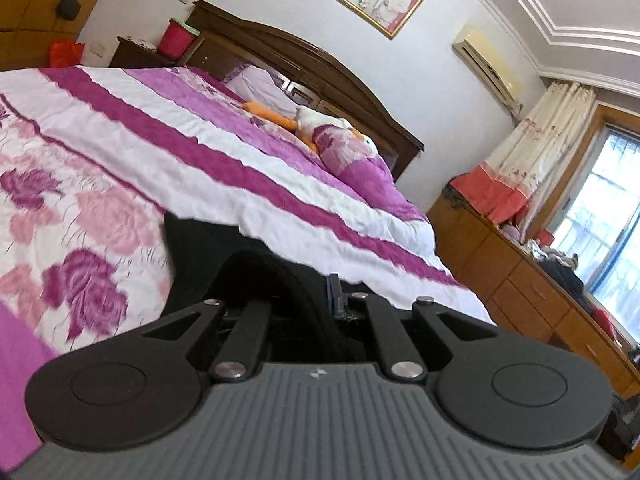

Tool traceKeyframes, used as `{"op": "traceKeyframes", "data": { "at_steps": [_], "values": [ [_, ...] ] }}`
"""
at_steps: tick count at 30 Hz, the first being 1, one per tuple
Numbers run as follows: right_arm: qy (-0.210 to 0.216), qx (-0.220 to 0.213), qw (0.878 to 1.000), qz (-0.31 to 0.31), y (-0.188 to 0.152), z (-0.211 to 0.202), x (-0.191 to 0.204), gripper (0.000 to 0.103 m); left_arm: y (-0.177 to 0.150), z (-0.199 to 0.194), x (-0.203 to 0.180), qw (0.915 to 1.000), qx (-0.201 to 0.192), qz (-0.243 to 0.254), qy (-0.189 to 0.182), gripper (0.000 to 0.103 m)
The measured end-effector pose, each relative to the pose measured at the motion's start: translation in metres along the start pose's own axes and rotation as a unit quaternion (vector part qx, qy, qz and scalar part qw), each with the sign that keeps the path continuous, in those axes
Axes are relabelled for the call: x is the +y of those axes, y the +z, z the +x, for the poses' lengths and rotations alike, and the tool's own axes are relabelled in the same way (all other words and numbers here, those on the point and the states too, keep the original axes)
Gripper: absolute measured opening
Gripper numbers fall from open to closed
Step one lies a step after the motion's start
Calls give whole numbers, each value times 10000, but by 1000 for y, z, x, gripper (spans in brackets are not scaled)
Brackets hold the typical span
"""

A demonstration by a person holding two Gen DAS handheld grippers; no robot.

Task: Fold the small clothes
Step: 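Grasp the cardigan hem with both grippers and lift it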

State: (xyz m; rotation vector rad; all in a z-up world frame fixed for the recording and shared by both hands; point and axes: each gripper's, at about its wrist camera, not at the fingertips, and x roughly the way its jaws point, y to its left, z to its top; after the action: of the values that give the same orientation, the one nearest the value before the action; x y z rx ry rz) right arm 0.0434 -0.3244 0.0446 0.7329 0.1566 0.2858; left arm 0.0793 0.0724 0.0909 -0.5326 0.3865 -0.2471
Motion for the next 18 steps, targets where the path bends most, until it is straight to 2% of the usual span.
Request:
{"op": "traceKeyframes", "data": {
  "at_steps": [4,9,18],
  "values": [
    [-113,-205,9997,74,10,28,-6,9,16,35,-3,9997,-105,58,209,7],
    [-234,-333,9990,-197,23,72,-7,9,36,86,1,9987,-227,115,446,7],
    [-605,-127,9958,-682,24,154,-26,9,49,181,26,9956,-32,200,915,7]
  ]
}}
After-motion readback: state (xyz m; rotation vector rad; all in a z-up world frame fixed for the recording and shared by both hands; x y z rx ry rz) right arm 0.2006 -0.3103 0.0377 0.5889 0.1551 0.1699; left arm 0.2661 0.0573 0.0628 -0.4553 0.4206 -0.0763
